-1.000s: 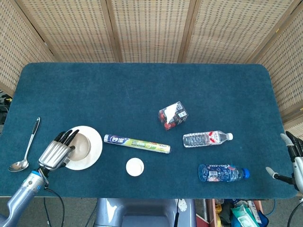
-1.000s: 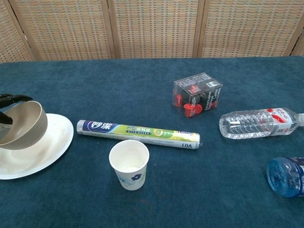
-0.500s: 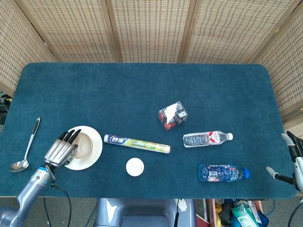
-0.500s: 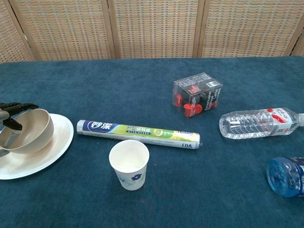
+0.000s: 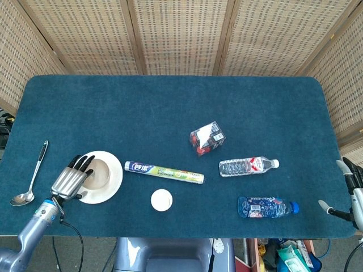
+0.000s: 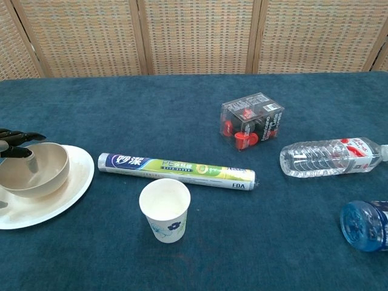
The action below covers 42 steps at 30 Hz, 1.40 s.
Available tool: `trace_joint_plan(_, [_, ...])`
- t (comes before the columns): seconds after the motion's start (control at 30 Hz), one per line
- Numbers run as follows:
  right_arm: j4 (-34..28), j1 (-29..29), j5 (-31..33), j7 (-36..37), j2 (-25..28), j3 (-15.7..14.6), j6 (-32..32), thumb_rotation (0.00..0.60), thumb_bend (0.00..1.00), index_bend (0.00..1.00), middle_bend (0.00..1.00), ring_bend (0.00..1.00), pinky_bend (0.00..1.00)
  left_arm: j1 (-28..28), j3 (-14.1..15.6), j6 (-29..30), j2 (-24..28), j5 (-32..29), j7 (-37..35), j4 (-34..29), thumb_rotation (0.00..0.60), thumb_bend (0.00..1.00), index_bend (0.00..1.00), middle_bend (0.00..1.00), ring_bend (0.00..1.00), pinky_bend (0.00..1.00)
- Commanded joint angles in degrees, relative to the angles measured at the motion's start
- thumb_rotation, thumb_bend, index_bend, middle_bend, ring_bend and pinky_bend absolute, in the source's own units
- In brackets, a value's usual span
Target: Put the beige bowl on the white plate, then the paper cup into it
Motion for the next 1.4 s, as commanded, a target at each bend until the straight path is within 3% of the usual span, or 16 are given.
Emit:
trace_joint_plan(0.03, [0.00, 0.02, -0.03, -0.02, -0.01, 0.01, -0.01, 0.600, 0.14, 0.01, 0.00, 0.00, 0.00, 0.30, -0.39, 0.52, 0.53, 0.38, -0.75, -0.50, 0.600, 0.15, 0.24, 0.00, 0.00, 0.01])
trace_joint_plan(0.23, [-0.05, -0.05, 0.01, -0.03, 0.05, 0.02, 0.06, 0.600, 0.14, 0.01, 0.00, 0.00, 0.00, 1.44, -1.37, 4.13, 3.23, 2.40, -3.71, -3.85, 0.600, 0.13, 0.22, 0.00, 0.00, 0.00])
trace_joint_plan(0.4, [-0.34, -0.12, -0.13, -0.48, 0.10, -0.02, 0.24, 0.600, 0.14, 0.01, 0.00, 0.00, 0.00, 2.68, -2.58, 9.14, 9.36, 5.34, -7.11, -11.20, 0.600, 0.12, 0.22, 0.00, 0.00, 0.00])
trace_joint_plan(0.63, [-0.80, -0.18, -0.51, -1.21, 0.18, -0.23, 0.37, 0.600, 0.14, 0.01, 0.00, 0.00, 0.00, 3.10, -3.98, 13.55, 15.54, 10.20, -5.75, -20.28, 0.600, 0.13, 0.22, 0.00, 0.00, 0.00])
trace_joint_plan(0.93, [-0.75, -0.29, -0.19, -0.74, 0.28, -0.09, 0.44, 0.600, 0.14, 0.01, 0.00, 0.00, 0.00, -0.10, -4.41, 7.53, 10.84, 11.14, 2.99, -25.31, 0.600, 0.15, 0.24, 0.00, 0.00, 0.00])
trace_joint_plan(1.4, [-0.31, -0.58, 0.87, 0.47, 0.43, 0.39, 0.46, 0.600, 0.14, 0.01, 0.00, 0.00, 0.00, -4.14, -5.06, -0.02, -0.51, 8.21, 17.13, -26.37, 0.600, 0.19, 0.39, 0.00, 0.00, 0.00])
